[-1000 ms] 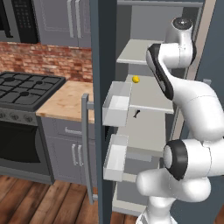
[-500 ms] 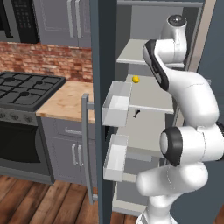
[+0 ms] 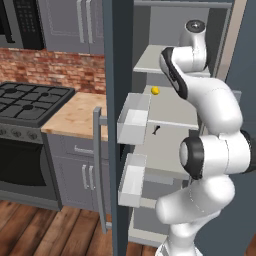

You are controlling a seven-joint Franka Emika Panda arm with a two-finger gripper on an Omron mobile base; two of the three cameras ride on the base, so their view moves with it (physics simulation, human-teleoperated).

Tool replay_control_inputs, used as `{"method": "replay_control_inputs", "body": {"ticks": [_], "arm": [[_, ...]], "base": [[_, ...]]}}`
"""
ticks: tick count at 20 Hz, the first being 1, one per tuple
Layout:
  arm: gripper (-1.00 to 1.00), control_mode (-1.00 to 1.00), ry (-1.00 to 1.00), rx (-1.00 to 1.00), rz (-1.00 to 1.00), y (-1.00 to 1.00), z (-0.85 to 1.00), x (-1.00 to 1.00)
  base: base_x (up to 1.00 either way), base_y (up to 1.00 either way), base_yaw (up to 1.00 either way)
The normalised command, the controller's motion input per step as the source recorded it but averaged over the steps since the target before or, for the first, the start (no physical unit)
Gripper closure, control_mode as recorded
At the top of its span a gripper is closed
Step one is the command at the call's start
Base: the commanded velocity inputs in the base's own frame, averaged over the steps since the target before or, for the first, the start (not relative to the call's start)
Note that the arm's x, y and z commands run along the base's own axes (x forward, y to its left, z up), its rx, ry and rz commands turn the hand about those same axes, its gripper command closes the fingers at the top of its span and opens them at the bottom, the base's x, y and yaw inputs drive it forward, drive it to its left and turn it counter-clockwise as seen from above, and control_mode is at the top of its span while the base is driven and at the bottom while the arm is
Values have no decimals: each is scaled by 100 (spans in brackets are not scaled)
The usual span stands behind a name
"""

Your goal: Store the kebab skewer in the freezer for long-term storage. Close the freezer door after placing the cooked food.

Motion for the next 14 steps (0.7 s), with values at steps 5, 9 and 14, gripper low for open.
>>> {"method": "replay_control_inputs", "body": {"ticks": [5,9,14], "arm": [[100,-100,1,0,0,-2,0,28],[100,-100,4,0,0,-3,0,27],[100,-100,1,0,0,-10,0,36]], "base": [[0,0,0],[0,0,0],[0,0,0]]}}
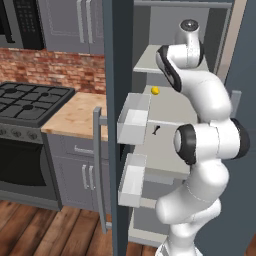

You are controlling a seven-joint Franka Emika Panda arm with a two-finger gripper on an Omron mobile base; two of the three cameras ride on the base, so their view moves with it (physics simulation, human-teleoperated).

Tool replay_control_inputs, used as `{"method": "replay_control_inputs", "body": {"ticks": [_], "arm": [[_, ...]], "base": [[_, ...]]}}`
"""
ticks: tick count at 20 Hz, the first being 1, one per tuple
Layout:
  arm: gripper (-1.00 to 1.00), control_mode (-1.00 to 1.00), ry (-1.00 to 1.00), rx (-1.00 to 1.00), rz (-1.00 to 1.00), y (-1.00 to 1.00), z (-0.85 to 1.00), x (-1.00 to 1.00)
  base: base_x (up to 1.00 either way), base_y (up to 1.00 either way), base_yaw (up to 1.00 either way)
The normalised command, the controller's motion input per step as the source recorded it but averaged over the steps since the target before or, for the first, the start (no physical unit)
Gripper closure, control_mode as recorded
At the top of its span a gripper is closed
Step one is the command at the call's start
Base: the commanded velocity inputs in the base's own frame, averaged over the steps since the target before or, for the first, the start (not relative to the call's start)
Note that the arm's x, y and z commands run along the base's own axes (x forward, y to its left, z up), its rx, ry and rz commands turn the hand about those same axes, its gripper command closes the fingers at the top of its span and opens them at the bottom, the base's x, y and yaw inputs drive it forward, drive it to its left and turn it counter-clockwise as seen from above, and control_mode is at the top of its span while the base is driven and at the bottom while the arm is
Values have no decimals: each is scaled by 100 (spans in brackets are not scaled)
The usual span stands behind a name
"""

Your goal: Store the kebab skewer in the freezer for long-term storage. Close the freezer door after placing the cooked food.

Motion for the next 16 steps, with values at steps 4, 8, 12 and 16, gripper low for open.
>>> {"method": "replay_control_inputs", "body": {"ticks": [4,8,12,16], "arm": [[100,-100,0,0,0,-16,0,39],[100,-100,0,0,0,-8,-8,23],[100,-100,0,0,0,0,-6,8],[100,-100,0,1,0,-2,-9,3]], "base": [[0,0,0],[0,0,0],[0,0,0],[0,0,0]]}}
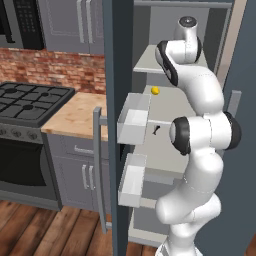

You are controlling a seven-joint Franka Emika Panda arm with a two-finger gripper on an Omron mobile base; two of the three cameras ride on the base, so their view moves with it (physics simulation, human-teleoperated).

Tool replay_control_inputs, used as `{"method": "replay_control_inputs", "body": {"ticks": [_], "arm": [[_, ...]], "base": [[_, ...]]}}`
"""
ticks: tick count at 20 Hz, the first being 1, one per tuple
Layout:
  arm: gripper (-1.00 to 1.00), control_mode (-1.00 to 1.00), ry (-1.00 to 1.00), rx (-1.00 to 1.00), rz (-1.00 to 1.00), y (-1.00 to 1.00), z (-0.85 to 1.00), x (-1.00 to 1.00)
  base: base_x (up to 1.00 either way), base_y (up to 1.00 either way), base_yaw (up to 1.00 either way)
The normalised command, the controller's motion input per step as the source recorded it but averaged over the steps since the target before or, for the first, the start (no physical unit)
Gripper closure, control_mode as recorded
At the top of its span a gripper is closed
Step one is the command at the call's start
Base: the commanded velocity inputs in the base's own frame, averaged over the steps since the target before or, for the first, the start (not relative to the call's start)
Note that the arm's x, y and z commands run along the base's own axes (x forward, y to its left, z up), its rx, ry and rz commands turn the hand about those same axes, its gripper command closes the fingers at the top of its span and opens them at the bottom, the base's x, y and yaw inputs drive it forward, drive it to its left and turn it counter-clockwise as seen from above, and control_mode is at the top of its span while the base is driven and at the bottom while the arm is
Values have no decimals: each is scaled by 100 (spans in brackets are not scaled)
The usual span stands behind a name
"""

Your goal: Store the kebab skewer in the freezer for long-term storage. Close the freezer door after placing the cooked food.

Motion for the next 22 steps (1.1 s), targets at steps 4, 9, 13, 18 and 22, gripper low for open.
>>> {"method": "replay_control_inputs", "body": {"ticks": [4,9,13,18,22], "arm": [[-100,-100,0,2,0,-1,-9,3],[-100,-100,0,1,0,-4,-5,3],[-100,-100,0,0,0,-7,0,0],[-100,-100,0,0,0,-1,0,0],[-100,-100,-2,0,0,2,0,0]], "base": [[0,0,0],[0,0,0],[0,0,0],[0,0,0],[0,0,0]]}}
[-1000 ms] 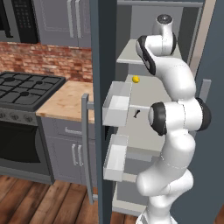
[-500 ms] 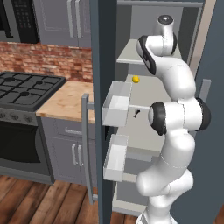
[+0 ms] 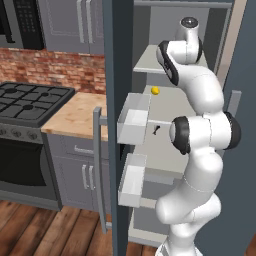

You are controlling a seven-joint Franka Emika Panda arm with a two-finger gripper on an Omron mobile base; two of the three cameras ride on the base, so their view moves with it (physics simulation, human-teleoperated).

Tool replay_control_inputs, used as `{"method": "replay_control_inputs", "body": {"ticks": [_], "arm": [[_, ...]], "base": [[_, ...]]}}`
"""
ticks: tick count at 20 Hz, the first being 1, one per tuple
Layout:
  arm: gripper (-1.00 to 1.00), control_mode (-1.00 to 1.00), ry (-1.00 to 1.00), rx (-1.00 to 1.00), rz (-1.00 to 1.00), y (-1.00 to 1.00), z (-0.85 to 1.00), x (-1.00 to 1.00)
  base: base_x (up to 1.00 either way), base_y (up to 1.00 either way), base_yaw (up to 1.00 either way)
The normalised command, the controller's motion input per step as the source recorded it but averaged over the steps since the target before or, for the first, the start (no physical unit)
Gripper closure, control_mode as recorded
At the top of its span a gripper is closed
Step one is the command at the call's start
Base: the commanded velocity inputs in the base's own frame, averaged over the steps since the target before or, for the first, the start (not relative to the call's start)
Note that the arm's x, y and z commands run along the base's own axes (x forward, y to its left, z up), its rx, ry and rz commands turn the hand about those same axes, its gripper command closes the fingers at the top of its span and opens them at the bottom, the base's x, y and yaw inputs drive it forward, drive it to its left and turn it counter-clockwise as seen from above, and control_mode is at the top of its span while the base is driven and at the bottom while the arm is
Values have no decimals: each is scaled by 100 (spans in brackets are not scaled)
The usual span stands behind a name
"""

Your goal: Store the kebab skewer in the freezer for long-term storage. Close the freezer door after placing the cooked food.

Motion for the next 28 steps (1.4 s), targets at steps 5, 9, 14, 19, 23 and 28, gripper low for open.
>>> {"method": "replay_control_inputs", "body": {"ticks": [5,9,14,19,23,28], "arm": [[-100,-100,-13,-1,0,7,0,-2],[-100,-100,-14,-4,0,0,0,0],[-100,-100,-13,-5,0,0,3,-1],[-100,-100,-7,-3,-1,0,12,-15],[-100,-100,0,0,0,2,10,-38],[-100,-100,0,0,0,7,15,-55]], "base": [[0,0,0],[0,0,0],[0,0,0],[0,0,0],[0,0,0],[0,0,0]]}}
